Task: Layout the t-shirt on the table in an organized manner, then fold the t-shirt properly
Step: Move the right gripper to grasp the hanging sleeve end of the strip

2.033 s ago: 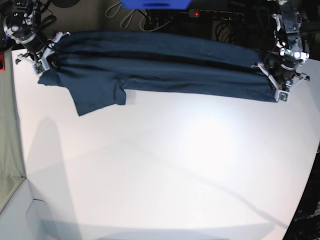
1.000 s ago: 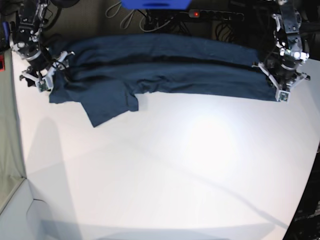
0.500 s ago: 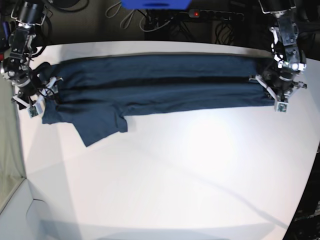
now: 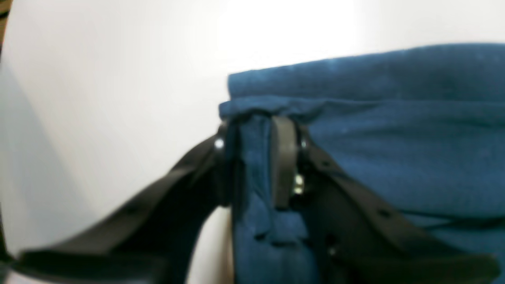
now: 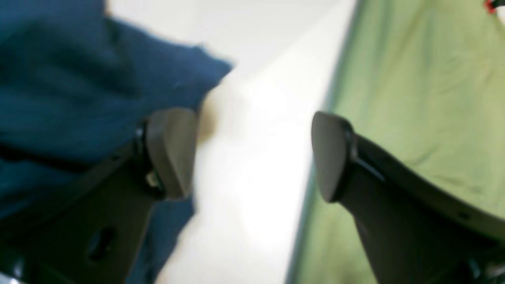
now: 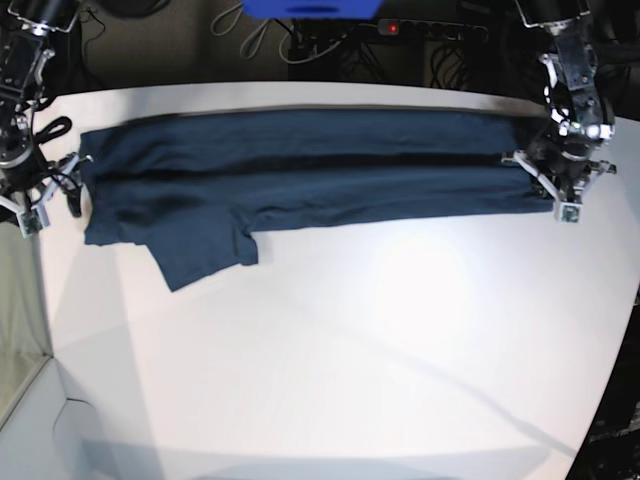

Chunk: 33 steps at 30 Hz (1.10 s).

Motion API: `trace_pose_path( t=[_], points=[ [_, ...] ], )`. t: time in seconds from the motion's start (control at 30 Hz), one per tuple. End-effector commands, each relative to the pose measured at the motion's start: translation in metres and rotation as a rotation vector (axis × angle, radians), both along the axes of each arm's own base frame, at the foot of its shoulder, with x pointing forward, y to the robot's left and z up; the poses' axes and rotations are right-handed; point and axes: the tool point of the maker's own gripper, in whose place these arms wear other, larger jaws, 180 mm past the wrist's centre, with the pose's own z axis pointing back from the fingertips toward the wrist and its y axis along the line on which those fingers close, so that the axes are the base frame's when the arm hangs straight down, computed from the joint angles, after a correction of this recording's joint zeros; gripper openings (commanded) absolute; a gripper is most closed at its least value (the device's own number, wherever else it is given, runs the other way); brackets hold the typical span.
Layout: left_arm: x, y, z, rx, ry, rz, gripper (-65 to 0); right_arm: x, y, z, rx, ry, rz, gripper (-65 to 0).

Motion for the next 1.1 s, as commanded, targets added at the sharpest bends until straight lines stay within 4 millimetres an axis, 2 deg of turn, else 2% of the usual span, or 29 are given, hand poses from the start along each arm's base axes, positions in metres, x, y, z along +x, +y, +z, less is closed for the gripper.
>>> trace_pose_path(
  t=[0.0, 0.07, 0.13, 0.27, 0.37, 0.47, 0.6, 0.67, 0.83, 1.07],
  points=[
    [0.006, 0.007, 0.012, 0.012, -0.043, 0.02, -42.4, 0.011, 0.002, 0.021, -0.009, -0.063, 0.008, -18.4],
    [0.004, 0.012, 0.013, 0.012, -0.047, 0.038, -35.8, 0.015, 0.007, 0.029, -0.024, -0.067, 0.008, -18.4],
    [0.004, 0.012, 0.012, 0.011, -0.047, 0.04, -31.5, 0.031, 0.032, 0.029, -0.005, -0.057, 0.039, -18.4],
    [0.004, 0.011, 0.012, 0.009, -0.047, 0.04, -31.4, 0.055, 0.069, 0.023, 0.019, -0.004, 0.081, -18.4],
    [0.003, 0.007, 0.01, -0.001, -0.046, 0.043, -29.9, 0.076, 0.107, 0.017, 0.048, 0.038, 0.146, -18.5],
    [0.003, 0.005, 0.009, -0.006, -0.047, 0.044, -26.8, 0.094, 0.13, 0.007, 0.082, 0.078, 0.183, -18.6],
    [0.001, 0.006, 0.008, -0.007, -0.044, 0.047, -23.3, 0.111, 0.138, -0.016, 0.135, 0.148, 0.188, -18.6],
    [-0.006, 0.006, 0.004, -0.007, -0.027, 0.048, -23.1, 0.115, 0.139, -0.029, 0.161, 0.186, 0.184, -18.6],
    [-0.006, 0.002, 0.008, -0.006, -0.039, 0.045, -23.1, 0.129, 0.142, -0.043, 0.224, 0.205, 0.182, -18.6],
    [-0.009, 0.001, 0.008, -0.002, -0.036, 0.044, -23.1, 0.125, 0.147, -0.061, 0.27, 0.219, 0.191, -18.7]
  ],
)
